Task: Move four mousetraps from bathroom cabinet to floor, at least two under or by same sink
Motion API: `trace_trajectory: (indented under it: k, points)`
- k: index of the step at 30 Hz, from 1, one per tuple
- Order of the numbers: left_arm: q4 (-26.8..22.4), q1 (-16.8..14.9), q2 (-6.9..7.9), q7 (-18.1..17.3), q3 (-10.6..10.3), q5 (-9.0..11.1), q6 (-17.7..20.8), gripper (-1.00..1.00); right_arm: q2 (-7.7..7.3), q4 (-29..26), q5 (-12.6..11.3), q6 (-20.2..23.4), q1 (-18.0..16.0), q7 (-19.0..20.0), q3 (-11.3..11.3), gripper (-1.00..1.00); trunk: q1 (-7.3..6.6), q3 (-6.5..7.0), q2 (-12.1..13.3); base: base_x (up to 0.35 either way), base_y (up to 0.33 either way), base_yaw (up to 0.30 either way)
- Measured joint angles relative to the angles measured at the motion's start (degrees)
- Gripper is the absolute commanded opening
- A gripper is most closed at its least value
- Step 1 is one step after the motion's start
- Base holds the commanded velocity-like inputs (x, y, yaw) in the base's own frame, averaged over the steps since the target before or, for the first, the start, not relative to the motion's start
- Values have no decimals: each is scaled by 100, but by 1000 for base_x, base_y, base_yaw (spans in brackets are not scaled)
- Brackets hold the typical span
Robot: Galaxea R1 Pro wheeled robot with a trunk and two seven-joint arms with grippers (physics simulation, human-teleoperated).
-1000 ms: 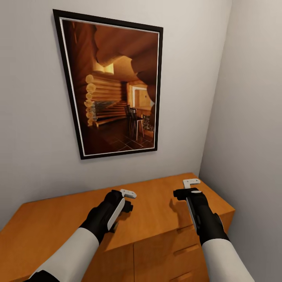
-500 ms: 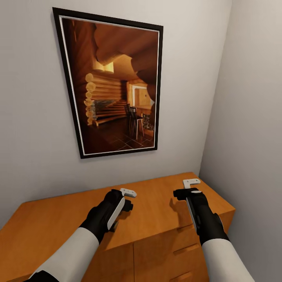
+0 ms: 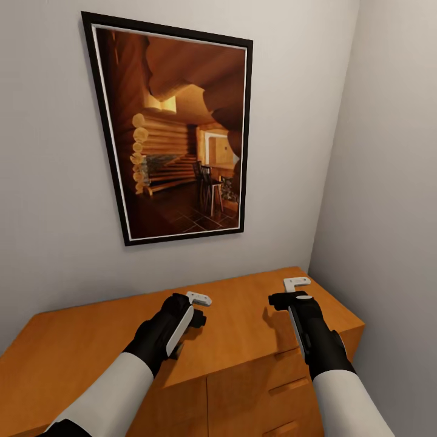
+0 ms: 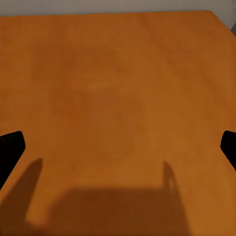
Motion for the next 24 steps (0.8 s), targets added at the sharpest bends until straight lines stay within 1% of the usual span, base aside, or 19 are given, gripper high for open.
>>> trace_trajectory:
  k: [10, 11, 13, 14, 16, 18, 20, 24]
  points:
    - [2, 0, 0, 1, 5, 6, -2, 100, 0, 0, 1, 0, 0, -1, 0, 100, 0, 0, 0, 0, 0, 0]
    - [3, 0, 0, 0, 21, 18, -3, 100, 0, -1, 0, 0, 0, -1, 0, 100, 0, 0, 0, 0, 0, 0]
    - [14, 0, 0, -5, 120, 79, -13, 100, 0, -1, 0, 0, 0, -1, 0, 100, 0, 0, 0, 0, 0, 0]
    - [18, 0, 0, -7, 163, 94, -15, -100, 0, -1, 0, 0, 0, -1, 0, 100, 0, 0, 0, 0, 0, 0]
    - [29, 0, 0, -10, 288, 134, -19, -100, 0, 0, 2, 0, 0, -1, 0, 100, 0, 0, 0, 0, 0, 0]
    - [34, 0, 0, -8, 400, 118, -18, -100, 0, -2, 5, 0, 0, 3, 0, 100, 0, 0, 0, 0, 0, 0]
    - [37, 0, 0, -9, 449, 124, -18, -100, 0, -2, 7, 0, 0, 5, 0, 100, 0, 0, 0, 0, 0, 0]
    - [38, 0, 0, -4, 476, 106, -18, -100, 0, -4, 8, 0, 0, 6, 0, 100, 0, 0, 0, 0, 0, 0]
